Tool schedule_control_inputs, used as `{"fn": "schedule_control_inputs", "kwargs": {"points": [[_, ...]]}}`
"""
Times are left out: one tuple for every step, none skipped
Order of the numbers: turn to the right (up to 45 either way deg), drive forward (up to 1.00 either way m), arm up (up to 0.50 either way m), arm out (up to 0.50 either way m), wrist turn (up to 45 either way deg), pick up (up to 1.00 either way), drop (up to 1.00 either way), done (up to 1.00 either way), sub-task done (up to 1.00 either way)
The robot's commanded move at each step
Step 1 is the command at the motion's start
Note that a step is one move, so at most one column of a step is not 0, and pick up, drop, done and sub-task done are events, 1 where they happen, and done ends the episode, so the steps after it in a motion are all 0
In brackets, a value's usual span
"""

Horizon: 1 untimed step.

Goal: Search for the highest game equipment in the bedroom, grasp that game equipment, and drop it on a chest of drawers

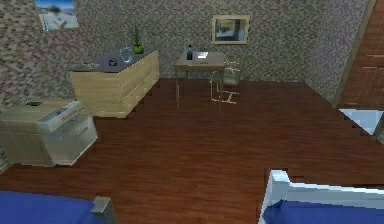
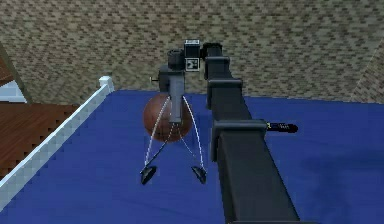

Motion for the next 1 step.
{"fn": "schedule_control_inputs", "kwargs": {"points": [[0.0,0.00,0.00,0.00,45.0,0.00,0.00,0.00,0.00]]}}
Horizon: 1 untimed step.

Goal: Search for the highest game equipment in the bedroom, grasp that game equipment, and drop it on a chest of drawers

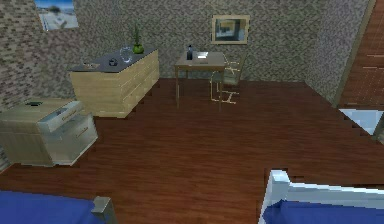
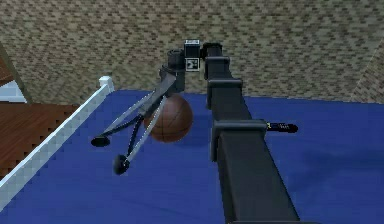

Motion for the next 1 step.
{"fn": "schedule_control_inputs", "kwargs": {"points": [[0.0,0.00,0.00,0.00,45.0,0.00,0.00,0.00,0.00]]}}
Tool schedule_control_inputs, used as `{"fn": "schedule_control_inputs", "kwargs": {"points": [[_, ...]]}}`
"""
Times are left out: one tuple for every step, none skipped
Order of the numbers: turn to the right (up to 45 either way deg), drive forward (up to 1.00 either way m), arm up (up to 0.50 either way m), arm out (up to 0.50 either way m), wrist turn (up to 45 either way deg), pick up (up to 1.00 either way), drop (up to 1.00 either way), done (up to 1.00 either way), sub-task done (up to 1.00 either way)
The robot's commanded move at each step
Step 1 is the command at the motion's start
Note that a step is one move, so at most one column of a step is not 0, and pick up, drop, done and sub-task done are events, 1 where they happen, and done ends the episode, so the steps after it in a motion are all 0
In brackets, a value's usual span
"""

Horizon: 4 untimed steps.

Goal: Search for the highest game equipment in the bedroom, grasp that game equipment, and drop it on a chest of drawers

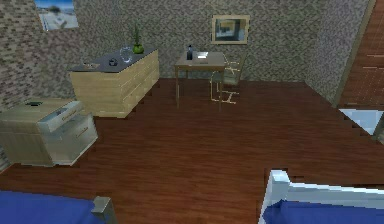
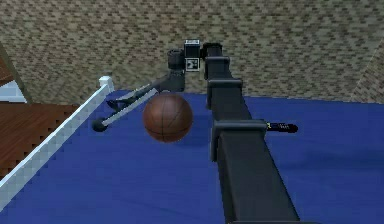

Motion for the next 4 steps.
{"fn": "schedule_control_inputs", "kwargs": {"points": [[0.0,0.00,0.00,0.00,45.0,0.00,0.00,0.00,0.00],[0.0,0.00,0.00,0.00,24.0,0.00,0.00,0.00,0.00],[0.0,0.00,-0.20,0.00,0.0,0.00,0.00,0.00,0.00],[0.0,0.00,0.00,0.00,0.0,1.00,0.00,0.00,0.00]]}}
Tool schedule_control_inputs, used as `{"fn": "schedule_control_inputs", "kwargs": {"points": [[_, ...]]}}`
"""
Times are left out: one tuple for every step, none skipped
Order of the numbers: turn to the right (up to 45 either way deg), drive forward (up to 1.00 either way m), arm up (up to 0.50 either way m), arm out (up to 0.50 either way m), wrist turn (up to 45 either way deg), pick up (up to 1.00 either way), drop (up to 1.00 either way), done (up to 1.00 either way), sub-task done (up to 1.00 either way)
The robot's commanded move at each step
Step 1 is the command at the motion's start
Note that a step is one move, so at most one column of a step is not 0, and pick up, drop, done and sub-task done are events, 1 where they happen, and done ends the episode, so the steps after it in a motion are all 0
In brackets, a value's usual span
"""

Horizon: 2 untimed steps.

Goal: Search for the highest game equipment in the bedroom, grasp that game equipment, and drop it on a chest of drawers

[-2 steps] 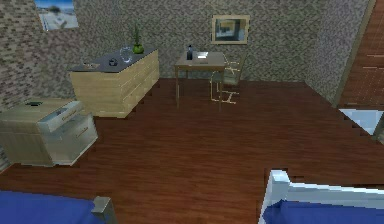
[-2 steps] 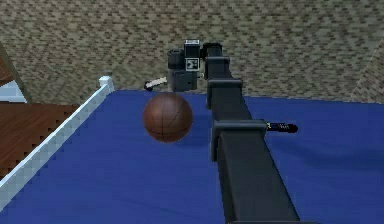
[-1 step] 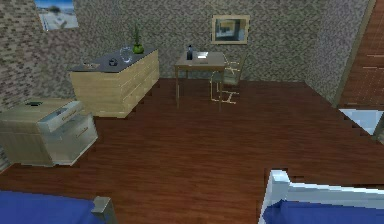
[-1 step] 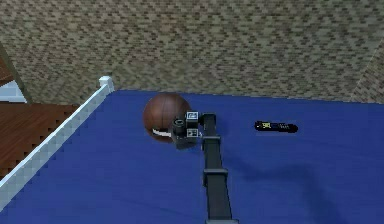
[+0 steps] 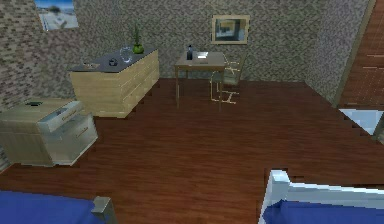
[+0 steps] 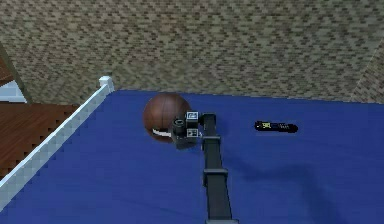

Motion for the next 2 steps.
{"fn": "schedule_control_inputs", "kwargs": {"points": [[0.0,0.00,0.10,0.00,0.0,0.00,0.00,0.00,0.00],[0.0,0.00,0.10,0.00,0.0,0.00,0.00,0.00,0.00]]}}
